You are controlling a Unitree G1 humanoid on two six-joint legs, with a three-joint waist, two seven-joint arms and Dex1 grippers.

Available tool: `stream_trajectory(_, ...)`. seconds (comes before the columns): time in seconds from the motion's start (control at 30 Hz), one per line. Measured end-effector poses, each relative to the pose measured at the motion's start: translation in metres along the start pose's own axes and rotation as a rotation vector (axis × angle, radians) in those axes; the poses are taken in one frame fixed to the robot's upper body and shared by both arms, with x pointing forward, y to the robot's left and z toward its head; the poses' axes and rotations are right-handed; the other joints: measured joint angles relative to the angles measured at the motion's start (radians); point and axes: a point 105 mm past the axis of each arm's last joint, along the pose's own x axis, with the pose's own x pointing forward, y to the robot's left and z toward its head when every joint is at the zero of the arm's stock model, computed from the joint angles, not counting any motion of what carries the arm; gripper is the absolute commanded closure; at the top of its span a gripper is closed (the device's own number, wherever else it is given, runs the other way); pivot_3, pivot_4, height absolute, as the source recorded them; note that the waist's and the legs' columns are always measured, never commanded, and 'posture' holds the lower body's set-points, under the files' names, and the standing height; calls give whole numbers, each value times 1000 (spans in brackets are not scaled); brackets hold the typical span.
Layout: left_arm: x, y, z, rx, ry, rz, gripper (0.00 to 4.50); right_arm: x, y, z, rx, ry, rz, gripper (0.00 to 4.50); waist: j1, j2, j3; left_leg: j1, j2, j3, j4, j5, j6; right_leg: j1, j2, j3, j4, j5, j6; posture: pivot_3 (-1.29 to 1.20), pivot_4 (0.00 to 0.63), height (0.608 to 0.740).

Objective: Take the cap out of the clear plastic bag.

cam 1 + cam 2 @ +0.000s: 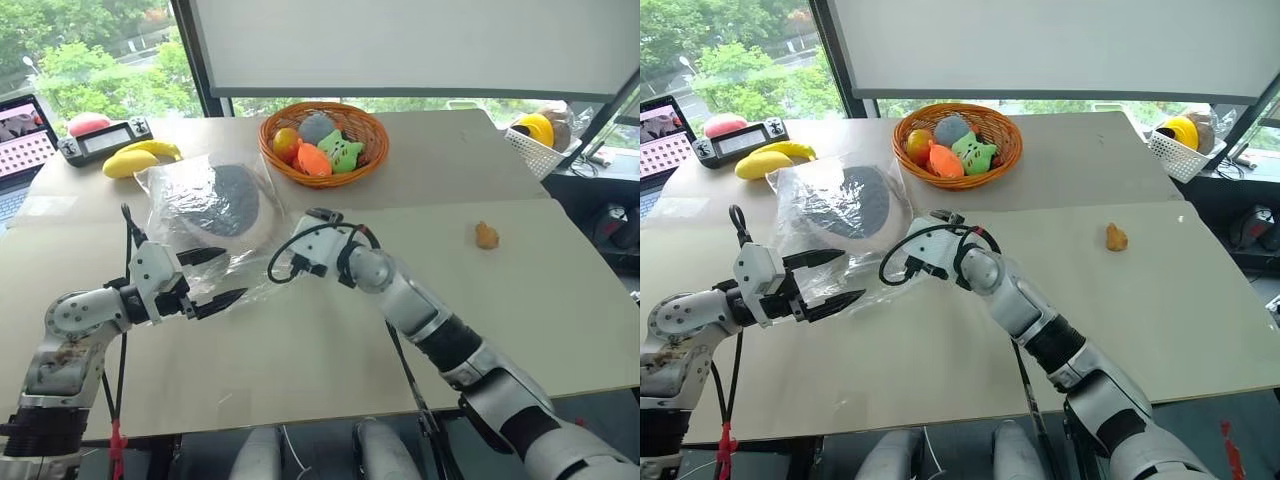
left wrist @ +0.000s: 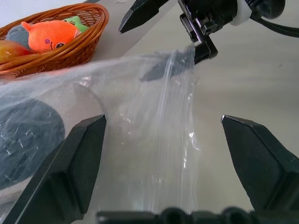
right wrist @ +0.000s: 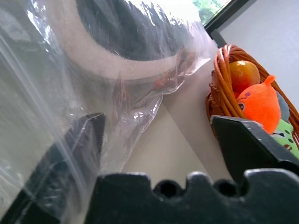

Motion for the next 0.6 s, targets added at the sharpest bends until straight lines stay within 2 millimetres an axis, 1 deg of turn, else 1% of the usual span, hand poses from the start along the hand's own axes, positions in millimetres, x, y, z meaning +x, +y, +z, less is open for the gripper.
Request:
stream_trajectory(0.03,0,0,0,1,0,1,251,-1,2,-2,7,2,5,1610,0,0,0,0,0,0,0,0,0,0,0,0,0,0,0,0,150,740)
stream_trajectory(0.17,1,1,0,6,4,4,251,-5,14,-13,38,23,54,3006,0,0,0,0,0,0,0,0,0,0,0,0,0,0,0,0,150,740)
stream_trajectory(0.2,2,1,0,7,3,4,251,-6,16,-13,42,21,67,3402,0,0,0,0,0,0,0,0,0,0,0,0,0,0,0,0,150,740)
stream_trajectory(0.3,4,0,0,11,6,3,251,-7,21,-6,51,-5,103,4337,-1,0,0,0,0,0,0,0,0,0,0,0,0,0,0,0,150,740)
stream_trajectory(0.33,4,0,-1,11,6,0,251,-7,22,-5,51,-10,110,4423,-2,0,0,0,0,0,0,0,0,0,0,0,0,0,0,0,150,740)
stream_trajectory(0.5,8,-5,-2,-1,14,-27,251,-7,30,2,60,-31,168,4423,-1,0,0,0,0,0,0,0,0,0,0,0,0,0,0,0,150,740)
stream_trajectory(0.53,9,-7,0,0,11,-36,251,-7,31,3,63,-33,176,4423,-1,0,0,0,0,0,0,0,0,0,0,0,0,0,0,0,150,740)
stream_trajectory(0.6,11,-15,11,-41,-11,-90,251,-6,32,4,72,-37,186,4423,-1,0,0,-1,0,0,0,0,0,0,0,0,0,0,0,0,150,740)
